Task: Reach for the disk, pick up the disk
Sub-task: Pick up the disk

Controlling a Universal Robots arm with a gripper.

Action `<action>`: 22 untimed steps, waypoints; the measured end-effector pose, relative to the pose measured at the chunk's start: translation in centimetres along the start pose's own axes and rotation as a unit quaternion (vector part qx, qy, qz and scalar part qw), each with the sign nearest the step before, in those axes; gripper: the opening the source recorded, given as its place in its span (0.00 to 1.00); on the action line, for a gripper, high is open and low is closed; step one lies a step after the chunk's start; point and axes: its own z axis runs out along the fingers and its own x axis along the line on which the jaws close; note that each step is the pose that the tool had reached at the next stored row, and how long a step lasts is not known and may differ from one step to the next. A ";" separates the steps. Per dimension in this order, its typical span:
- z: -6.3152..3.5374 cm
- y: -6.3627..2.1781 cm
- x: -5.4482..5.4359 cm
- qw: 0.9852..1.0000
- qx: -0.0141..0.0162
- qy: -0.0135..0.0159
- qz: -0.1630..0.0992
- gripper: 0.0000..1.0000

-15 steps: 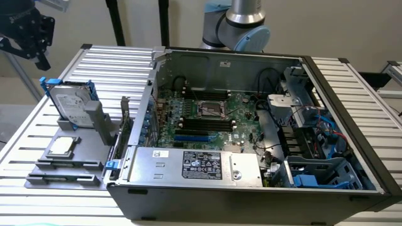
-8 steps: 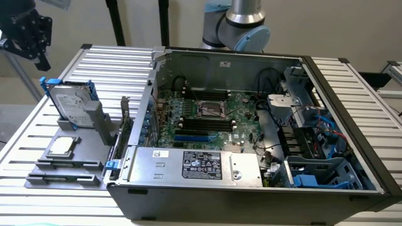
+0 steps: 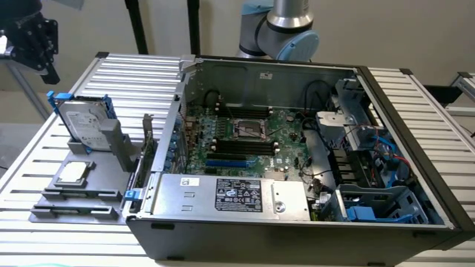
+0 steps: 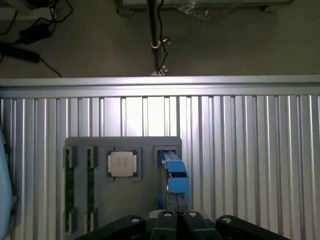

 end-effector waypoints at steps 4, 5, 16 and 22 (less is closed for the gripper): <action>0.00 -0.04 0.0 1.000 0.000 0.000 -0.027 0.11; 0.00 -0.07 0.0 1.000 0.000 0.000 -0.031 0.11; -0.01 -0.08 0.0 0.999 0.000 0.001 -0.032 0.36; 0.23 -0.09 0.0 0.999 0.000 0.001 -0.032 0.54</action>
